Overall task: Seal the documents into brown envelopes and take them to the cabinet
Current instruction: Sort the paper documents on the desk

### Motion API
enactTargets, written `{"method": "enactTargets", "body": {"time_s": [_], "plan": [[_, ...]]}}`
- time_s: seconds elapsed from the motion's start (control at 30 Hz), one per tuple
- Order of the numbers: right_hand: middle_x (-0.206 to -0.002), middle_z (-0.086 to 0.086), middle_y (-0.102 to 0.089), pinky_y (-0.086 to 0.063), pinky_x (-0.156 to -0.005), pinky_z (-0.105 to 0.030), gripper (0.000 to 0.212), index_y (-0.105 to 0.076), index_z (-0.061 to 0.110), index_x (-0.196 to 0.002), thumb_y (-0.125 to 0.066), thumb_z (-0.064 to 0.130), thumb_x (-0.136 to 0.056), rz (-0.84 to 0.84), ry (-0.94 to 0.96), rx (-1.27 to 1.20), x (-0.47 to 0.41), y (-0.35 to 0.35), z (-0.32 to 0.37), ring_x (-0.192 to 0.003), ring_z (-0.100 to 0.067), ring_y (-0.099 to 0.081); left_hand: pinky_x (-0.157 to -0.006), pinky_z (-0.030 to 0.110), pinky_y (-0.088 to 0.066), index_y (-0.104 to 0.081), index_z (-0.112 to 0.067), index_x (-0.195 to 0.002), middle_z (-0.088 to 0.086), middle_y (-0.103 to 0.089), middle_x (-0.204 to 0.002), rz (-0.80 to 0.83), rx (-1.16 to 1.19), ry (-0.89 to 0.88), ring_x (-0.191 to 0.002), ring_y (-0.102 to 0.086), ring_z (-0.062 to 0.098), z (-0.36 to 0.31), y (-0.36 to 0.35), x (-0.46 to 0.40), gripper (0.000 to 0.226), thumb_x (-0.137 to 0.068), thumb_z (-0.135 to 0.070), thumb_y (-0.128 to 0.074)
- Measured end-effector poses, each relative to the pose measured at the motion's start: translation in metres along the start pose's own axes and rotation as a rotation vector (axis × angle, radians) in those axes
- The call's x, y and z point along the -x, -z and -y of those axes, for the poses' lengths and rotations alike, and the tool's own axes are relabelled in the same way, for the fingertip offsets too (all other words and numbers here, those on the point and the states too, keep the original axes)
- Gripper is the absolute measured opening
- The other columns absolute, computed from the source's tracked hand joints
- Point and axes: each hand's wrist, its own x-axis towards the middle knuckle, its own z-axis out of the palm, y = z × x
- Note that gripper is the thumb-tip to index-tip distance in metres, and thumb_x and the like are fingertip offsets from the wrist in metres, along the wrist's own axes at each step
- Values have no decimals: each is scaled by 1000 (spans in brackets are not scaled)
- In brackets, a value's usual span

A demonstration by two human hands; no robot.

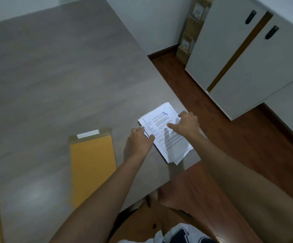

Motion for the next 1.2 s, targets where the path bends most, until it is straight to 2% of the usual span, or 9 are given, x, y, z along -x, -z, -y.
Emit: {"method": "enactTargets", "body": {"time_s": [0.1,0.2,0.27,0.4,0.5,0.6,0.73,0.93,1.2], "plan": [[-131,-10,-50,-47,-96,-40,77,-50,16,-128,-79,55,-69,70,31,17,-3,-4,-17,-122,-27,-47,-81,40,-54,-60,-27,-107,-3,-49,-107,-54,-7,83,-97,-59,23,-10,-7,-2,41,-75,-52,-65],[-130,-9,-50,-50,-96,-42,78,-50,15,-126,-82,53,-66,67,71,12,-4,-9,-25,-120,-26,-48,-87,30,-45,-55,-20,-122,3,-47,-120,-86,56,130,-108,-53,21,-16,-9,-10,51,-78,-36,-76],[-130,-10,-49,-51,-95,-43,78,-49,14,-126,-82,52,-67,62,83,35,-6,-10,-24,-120,-26,-48,-85,21,-37,-53,-17,-126,5,-43,-124,-68,106,121,-103,-45,13,-18,-7,-15,54,-79,-26,-79],[-130,-11,-50,-51,-94,-43,81,-47,13,-127,-83,53,-66,60,95,63,-9,-10,-23,-121,-26,-49,-79,24,-37,-56,-16,-120,5,-40,-120,-62,54,77,-97,-43,14,-20,-4,-27,54,-75,-28,-82],[-130,-10,-50,-50,-96,-42,82,-46,13,-127,-83,53,-66,64,100,82,-12,-11,-24,-121,-26,-49,-83,29,-44,-53,-15,-126,4,-40,-120,-80,14,71,-102,-47,18,-21,-5,-34,65,-71,-30,-85],[-131,-11,-50,-50,-97,-42,82,-46,13,-128,-83,53,-66,66,102,88,-13,-12,-23,-122,-27,-49,-90,40,-50,-55,-17,-116,2,-42,-115,-112,-40,79,-105,-52,24,-23,-7,-40,61,-67,-35,-87],[-132,-9,-50,-49,-97,-41,82,-46,14,-129,-82,53,-66,59,108,94,-14,-13,-23,-121,-26,-50,-86,44,-50,-52,-20,-96,0,-49,-106,-97,-51,42,-99,-52,21,-25,-6,-44,52,-62,-34,-89],[-133,-9,-50,-48,-98,-42,83,-45,14,-130,-81,55,-67,53,120,93,-13,-14,-25,-122,-26,-49,-84,46,-53,-57,-24,-97,0,-58,-104,-55,5,23,-98,-57,22,-27,-4,-54,47,-63,-36,-86],[-132,-9,-49,-48,-98,-42,82,-44,14,-130,-80,55,-68,61,125,94,-11,-12,-24,-122,-26,-48,-70,29,-47,-54,-22,-88,0,-66,-97,10,-43,-74,-85,-60,18,-33,-1,-58,29,-75,-20,-80]]}}
